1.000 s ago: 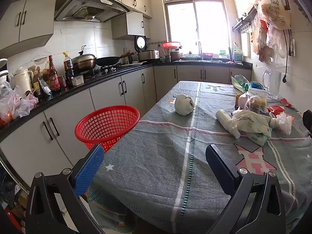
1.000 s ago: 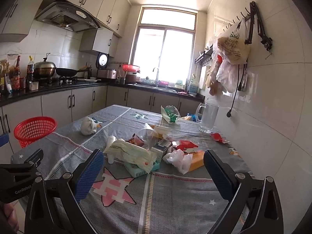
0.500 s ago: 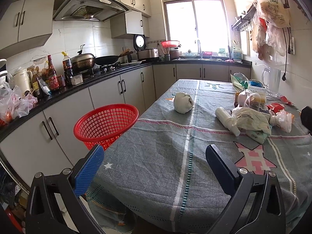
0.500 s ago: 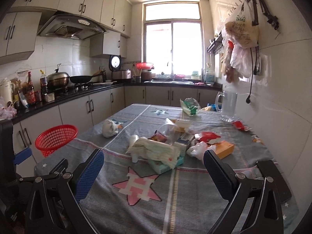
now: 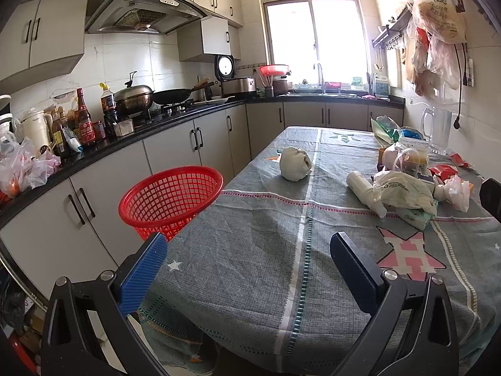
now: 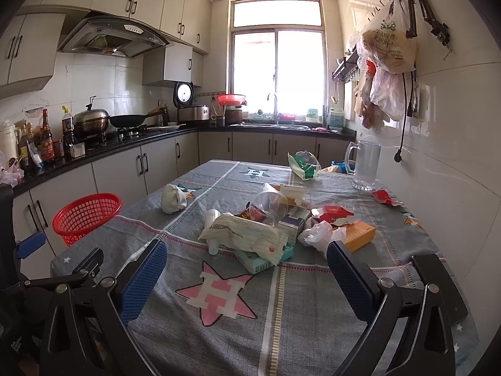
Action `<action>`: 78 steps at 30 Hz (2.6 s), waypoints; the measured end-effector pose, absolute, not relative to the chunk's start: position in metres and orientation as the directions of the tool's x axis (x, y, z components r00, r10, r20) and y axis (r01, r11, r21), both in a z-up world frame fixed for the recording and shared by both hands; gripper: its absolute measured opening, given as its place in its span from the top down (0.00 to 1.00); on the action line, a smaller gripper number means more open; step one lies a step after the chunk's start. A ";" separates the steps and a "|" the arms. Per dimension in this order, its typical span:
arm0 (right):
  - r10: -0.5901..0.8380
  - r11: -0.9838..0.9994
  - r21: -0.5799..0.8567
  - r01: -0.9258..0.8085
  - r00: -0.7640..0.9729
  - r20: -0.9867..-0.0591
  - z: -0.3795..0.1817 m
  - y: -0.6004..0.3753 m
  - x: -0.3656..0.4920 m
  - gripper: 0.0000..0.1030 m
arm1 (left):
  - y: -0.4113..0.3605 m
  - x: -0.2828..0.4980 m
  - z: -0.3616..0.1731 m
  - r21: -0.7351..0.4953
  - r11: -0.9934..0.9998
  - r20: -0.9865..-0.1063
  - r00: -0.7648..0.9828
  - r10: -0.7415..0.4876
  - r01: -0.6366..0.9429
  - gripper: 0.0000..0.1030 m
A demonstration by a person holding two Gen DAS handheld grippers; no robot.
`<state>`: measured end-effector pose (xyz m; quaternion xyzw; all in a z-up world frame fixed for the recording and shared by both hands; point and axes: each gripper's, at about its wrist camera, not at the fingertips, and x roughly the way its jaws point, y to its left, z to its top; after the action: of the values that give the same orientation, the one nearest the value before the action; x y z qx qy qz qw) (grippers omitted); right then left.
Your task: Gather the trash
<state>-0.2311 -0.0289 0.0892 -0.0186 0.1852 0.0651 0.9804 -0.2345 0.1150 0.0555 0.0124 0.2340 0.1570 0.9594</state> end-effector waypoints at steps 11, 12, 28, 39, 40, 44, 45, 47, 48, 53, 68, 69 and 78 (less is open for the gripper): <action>0.108 0.992 -0.018 -0.125 0.912 -0.395 0.084 -0.030 -0.225 0.00 | 0.115 -0.230 0.053 0.106 0.951 -0.449 0.840 0.306 -0.290 0.00; 0.107 0.992 -0.015 -0.123 0.910 -0.401 0.083 -0.032 -0.224 0.00 | 0.115 -0.229 0.053 0.107 0.952 -0.451 0.839 0.303 -0.286 0.00; 0.142 0.981 0.188 -0.037 0.800 -0.583 0.067 -0.107 -0.166 0.00 | 0.091 -0.175 0.060 0.116 0.991 -0.572 0.812 0.117 -0.061 0.00; 0.210 0.942 0.336 0.009 0.766 -0.608 0.064 -0.157 -0.147 0.02 | 0.058 -0.108 0.067 -0.002 0.986 -0.667 0.734 -0.126 0.167 0.13; 0.209 0.940 0.341 0.013 0.768 -0.606 0.064 -0.159 -0.146 0.02 | 0.051 -0.100 0.069 -0.003 0.977 -0.667 0.727 -0.161 0.214 0.13; 0.212 0.929 0.369 0.034 0.767 -0.605 0.062 -0.173 -0.144 0.02 | 0.033 -0.067 0.068 0.010 0.953 -0.696 0.687 -0.210 0.303 0.13; 0.213 0.925 0.379 0.042 0.767 -0.605 0.061 -0.177 -0.143 0.02 | 0.029 -0.058 0.066 0.008 0.947 -0.702 0.676 -0.223 0.321 0.13; 0.218 0.919 0.390 0.048 0.765 -0.607 0.059 -0.182 -0.142 0.02 | 0.019 -0.044 0.062 -0.005 0.924 -0.717 0.642 -0.270 0.383 0.13; 0.223 0.914 0.402 0.053 0.763 -0.606 0.058 -0.186 -0.142 0.02 | 0.013 -0.038 0.060 0.002 0.914 -0.722 0.633 -0.279 0.405 0.13; 0.230 0.909 0.413 0.056 0.760 -0.608 0.057 -0.193 -0.141 0.02 | -0.005 -0.019 0.046 0.005 0.884 -0.750 0.586 -0.306 0.468 0.13; 0.277 0.889 0.456 0.039 0.747 -0.604 0.056 -0.200 -0.117 0.02 | -0.043 -0.057 0.031 0.089 0.825 -0.769 0.565 -0.300 0.559 0.26; 0.277 0.889 0.457 0.040 0.747 -0.604 0.057 -0.200 -0.116 0.02 | -0.045 -0.055 0.031 0.088 0.828 -0.765 0.569 -0.300 0.554 0.26; 0.288 0.877 0.476 0.055 0.733 -0.616 0.052 -0.201 -0.098 0.02 | -0.050 -0.052 0.033 0.009 0.836 -0.744 0.563 -0.361 0.548 0.51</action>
<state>-0.0980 -0.2011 0.0516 0.2389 0.3598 0.0648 0.8996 -0.0520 -0.0503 0.0334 0.1206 0.3888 -0.2596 0.8757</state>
